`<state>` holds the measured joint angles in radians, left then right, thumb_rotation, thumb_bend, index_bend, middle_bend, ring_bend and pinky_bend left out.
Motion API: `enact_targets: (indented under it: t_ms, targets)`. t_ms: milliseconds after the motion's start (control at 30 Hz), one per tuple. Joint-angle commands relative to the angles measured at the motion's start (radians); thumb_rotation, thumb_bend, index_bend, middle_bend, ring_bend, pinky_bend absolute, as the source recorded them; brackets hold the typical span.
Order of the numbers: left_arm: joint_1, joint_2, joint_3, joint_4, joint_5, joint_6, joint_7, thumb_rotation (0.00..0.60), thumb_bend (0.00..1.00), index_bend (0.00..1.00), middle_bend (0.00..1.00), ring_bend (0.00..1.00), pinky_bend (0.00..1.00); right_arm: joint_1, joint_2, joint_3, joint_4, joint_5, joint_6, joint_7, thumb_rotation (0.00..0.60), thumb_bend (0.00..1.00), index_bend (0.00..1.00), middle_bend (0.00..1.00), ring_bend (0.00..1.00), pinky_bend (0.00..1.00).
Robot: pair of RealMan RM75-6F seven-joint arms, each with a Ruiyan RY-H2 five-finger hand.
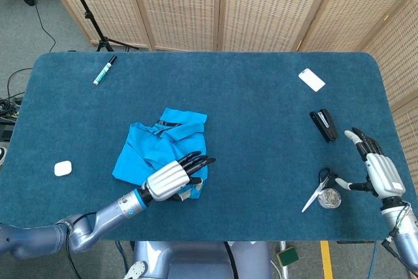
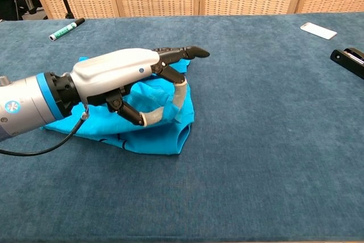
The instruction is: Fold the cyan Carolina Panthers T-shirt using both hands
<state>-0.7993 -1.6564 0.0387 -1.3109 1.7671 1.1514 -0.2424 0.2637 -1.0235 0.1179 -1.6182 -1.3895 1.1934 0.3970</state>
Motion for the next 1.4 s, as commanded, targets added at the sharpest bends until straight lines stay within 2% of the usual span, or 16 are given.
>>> enact_targets:
  t_ms: [33,133,333,400,467,500,567,633,833,933,1133,1267,1400]
  targets:
    - [0.001,-0.007,0.016,-0.003,-0.008,-0.015,-0.030,0.600,0.59,0.74,0.00,0.00,0.00,0.001,-0.001,0.000,0.001,0.001,-0.001,-0.002,0.600,0.00,0.00,0.00,0.00,0.00]
    - [0.003,-0.015,0.028,-0.009,-0.012,-0.025,-0.056,0.600,0.57,0.74,0.00,0.00,0.00,0.000,-0.002,0.000,0.000,0.002,0.000,-0.006,0.600,0.00,0.00,0.00,0.00,0.00]
    - [0.000,-0.016,0.042,-0.029,-0.033,-0.066,-0.078,0.600,0.41,0.73,0.00,0.00,0.00,0.000,-0.003,-0.001,-0.002,0.002,-0.001,-0.010,0.600,0.00,0.00,0.00,0.00,0.00]
    - [0.000,-0.011,0.042,-0.035,-0.048,-0.082,-0.078,0.600,0.31,0.63,0.00,0.00,0.00,0.000,-0.002,0.000,-0.002,0.003,0.001,-0.008,0.600,0.00,0.00,0.00,0.00,0.00]
    - [0.000,-0.001,0.037,-0.049,-0.063,-0.091,-0.097,0.600,0.10,0.37,0.00,0.00,0.00,-0.001,0.000,0.001,-0.002,0.003,0.002,-0.005,0.600,0.00,0.00,0.00,0.00,0.00]
    - [-0.001,0.010,0.035,-0.062,-0.072,-0.094,-0.121,0.600,0.05,0.28,0.00,0.00,0.00,-0.001,0.000,0.001,-0.002,0.004,0.002,-0.004,0.600,0.00,0.00,0.00,0.00,0.00]
    - [-0.002,0.037,0.029,-0.083,-0.073,-0.084,-0.152,0.600,0.00,0.07,0.00,0.00,0.00,0.000,0.001,0.001,-0.002,0.003,0.000,-0.002,0.600,0.00,0.00,0.00,0.00,0.00]
    - [0.000,0.056,0.024,-0.095,-0.068,-0.065,-0.170,0.600,0.00,0.01,0.00,0.00,0.00,0.000,0.001,0.001,-0.001,0.002,0.000,-0.001,0.600,0.00,0.00,0.00,0.00,0.00]
    - [0.009,0.110,-0.022,-0.115,-0.091,-0.018,-0.183,0.600,0.00,0.00,0.00,0.00,0.00,-0.001,0.004,0.002,-0.002,0.002,0.001,0.004,0.600,0.00,0.00,0.00,0.00,0.00]
    - [0.003,0.149,-0.078,-0.111,-0.144,-0.022,-0.159,0.600,0.00,0.00,0.00,0.00,0.00,-0.002,0.006,0.003,-0.003,0.002,0.002,0.008,0.600,0.00,0.00,0.00,0.00,0.00]
    - [-0.057,0.161,-0.176,-0.036,-0.304,-0.170,-0.012,0.600,0.04,0.04,0.00,0.00,0.00,-0.002,0.012,0.005,-0.004,0.002,0.003,0.019,0.600,0.00,0.00,0.00,0.00,0.00]
    - [-0.096,0.134,-0.204,0.034,-0.385,-0.264,0.058,0.600,0.09,0.06,0.00,0.00,0.00,-0.003,0.016,0.007,-0.002,0.006,0.003,0.027,0.600,0.00,0.00,0.00,0.00,0.00]
    - [-0.123,0.095,-0.215,0.099,-0.426,-0.327,0.068,0.600,0.10,0.07,0.00,0.00,0.00,-0.002,0.017,0.008,0.001,0.007,0.000,0.029,0.600,0.00,0.00,0.00,0.00,0.00]
